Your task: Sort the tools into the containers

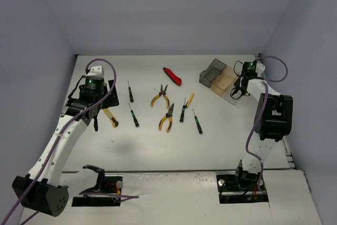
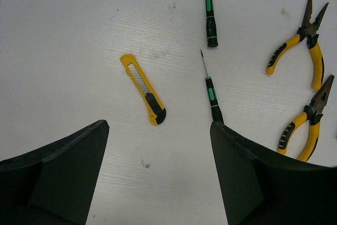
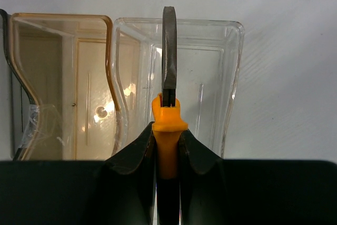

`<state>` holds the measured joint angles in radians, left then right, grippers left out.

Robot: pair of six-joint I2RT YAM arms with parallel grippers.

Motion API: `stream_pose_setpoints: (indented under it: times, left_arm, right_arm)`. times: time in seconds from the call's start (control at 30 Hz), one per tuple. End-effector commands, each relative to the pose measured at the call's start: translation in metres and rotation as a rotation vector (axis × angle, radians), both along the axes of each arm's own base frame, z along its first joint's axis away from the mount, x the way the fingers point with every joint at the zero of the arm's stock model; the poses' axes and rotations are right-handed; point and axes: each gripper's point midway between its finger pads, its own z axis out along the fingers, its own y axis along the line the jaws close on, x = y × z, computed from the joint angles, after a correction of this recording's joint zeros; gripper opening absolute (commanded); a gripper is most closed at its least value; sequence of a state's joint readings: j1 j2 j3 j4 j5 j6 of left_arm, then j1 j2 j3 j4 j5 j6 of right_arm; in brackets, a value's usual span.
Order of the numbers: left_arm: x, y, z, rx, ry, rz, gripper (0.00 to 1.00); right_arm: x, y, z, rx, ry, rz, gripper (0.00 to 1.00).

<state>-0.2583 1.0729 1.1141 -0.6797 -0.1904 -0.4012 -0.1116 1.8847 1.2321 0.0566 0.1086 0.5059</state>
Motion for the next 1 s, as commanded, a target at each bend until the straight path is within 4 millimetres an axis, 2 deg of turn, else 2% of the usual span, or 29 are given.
stream_pose_setpoints:
  times: [0.0, 0.13, 0.37, 0.43, 0.57, 0.7, 0.73, 0.8, 0.87, 0.97]
  left_arm:
    - [0.005, -0.002, 0.008, -0.032, -0.038, 0.003, 0.75]
    - [0.005, -0.003, 0.007, -0.042, -0.031, 0.001, 0.75]
    - [0.006, -0.005, 0.004, -0.051, -0.020, -0.004, 0.75]
    - [0.006, -0.006, 0.003, -0.053, -0.017, -0.007, 0.75]
    - [0.006, -0.006, 0.003, -0.056, -0.015, -0.009, 0.75]
    - [0.006, -0.008, 0.003, -0.059, -0.013, -0.019, 0.75]
    - [0.006, -0.009, 0.003, -0.061, -0.013, -0.022, 0.75]
    - [0.006, -0.010, 0.003, -0.064, -0.012, -0.033, 0.75]
    - [0.006, -0.013, 0.002, -0.071, -0.006, -0.046, 0.75]
    - [0.007, -0.016, 0.001, -0.079, 0.001, -0.062, 0.75]
  right_arm:
    - [0.028, -0.002, 0.031, 0.012, -0.116, -0.007, 0.14]
    - [0.031, 0.002, 0.030, 0.036, -0.120, 0.007, 0.20]
    - [0.029, 0.000, 0.037, 0.018, -0.129, 0.011, 0.43]
    - [0.028, -0.001, 0.042, 0.006, -0.134, 0.017, 0.45]
    - [0.019, -0.003, 0.066, -0.033, -0.168, 0.030, 0.52]
    - [0.000, -0.001, 0.110, -0.087, -0.236, 0.054, 0.58]
    - [-0.005, 0.003, 0.116, -0.094, -0.243, 0.070, 0.59]
    - [-0.016, 0.019, 0.139, -0.109, -0.286, 0.126, 0.61]
    - [-0.027, 0.044, 0.151, -0.100, -0.319, 0.204, 0.62]
    - [-0.043, 0.105, 0.158, -0.081, -0.347, 0.341, 0.62]
